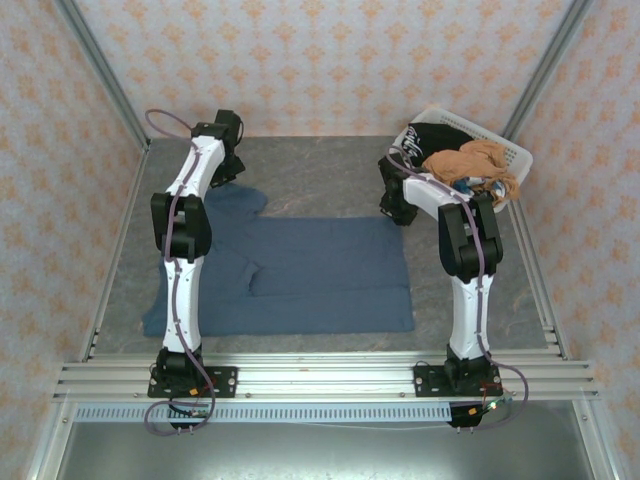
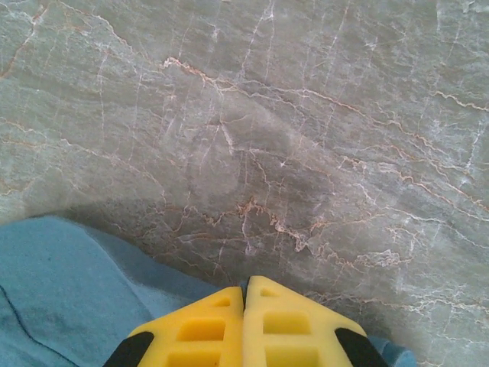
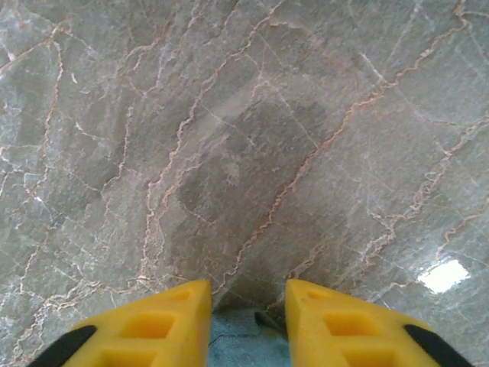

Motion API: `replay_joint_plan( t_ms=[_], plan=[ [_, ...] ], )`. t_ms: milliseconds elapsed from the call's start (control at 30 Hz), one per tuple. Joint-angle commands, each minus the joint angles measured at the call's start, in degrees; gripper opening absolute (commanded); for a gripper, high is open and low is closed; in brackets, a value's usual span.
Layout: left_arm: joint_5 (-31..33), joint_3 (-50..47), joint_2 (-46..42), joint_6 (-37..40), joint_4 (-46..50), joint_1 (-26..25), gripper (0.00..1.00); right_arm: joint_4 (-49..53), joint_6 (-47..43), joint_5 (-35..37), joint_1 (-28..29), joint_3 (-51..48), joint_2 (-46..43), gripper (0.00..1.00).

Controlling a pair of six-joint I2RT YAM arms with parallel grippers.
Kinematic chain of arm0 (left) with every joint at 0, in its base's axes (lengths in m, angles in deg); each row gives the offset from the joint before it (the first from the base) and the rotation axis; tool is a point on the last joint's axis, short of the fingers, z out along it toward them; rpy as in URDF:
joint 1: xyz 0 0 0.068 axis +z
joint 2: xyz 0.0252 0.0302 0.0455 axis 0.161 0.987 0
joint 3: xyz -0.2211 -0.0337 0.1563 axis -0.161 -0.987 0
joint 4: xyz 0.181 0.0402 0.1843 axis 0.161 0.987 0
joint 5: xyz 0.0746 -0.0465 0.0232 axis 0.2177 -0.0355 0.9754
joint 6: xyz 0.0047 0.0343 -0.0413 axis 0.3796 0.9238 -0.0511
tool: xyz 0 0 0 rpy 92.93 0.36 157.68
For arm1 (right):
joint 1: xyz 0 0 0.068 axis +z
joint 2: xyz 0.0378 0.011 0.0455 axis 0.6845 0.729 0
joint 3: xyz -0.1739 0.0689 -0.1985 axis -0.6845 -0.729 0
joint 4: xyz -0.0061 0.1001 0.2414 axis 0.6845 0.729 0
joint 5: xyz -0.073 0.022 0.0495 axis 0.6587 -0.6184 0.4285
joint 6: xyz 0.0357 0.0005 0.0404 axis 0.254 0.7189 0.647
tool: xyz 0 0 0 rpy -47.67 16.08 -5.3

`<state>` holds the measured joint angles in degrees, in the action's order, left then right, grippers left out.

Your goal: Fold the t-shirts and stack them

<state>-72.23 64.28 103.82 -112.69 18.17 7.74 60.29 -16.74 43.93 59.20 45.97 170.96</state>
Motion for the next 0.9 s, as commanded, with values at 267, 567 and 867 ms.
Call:
replay_joint_plan(
  t_ms=[267, 567, 867],
  plan=[
    [-8.3, 0.7, -3.3, 0.7, -1.2, -0.7, 0.00, 6.4, -2.3, 6.6, -1.9, 5.3, 0.1, 0.00],
    [-12.0, 5.7, -3.2, 1.5, -3.9, -1.4, 0.00, 8.9, -6.9, 7.3, -4.1, 10.5, 0.4, 0.00],
    [-7.3, 0.6, -10.3, 1.9, 2.7, -2.6, 0.00, 8.7, -7.8, 6.9, -4.1, 7.3, -2.7, 0.00]
  ],
)
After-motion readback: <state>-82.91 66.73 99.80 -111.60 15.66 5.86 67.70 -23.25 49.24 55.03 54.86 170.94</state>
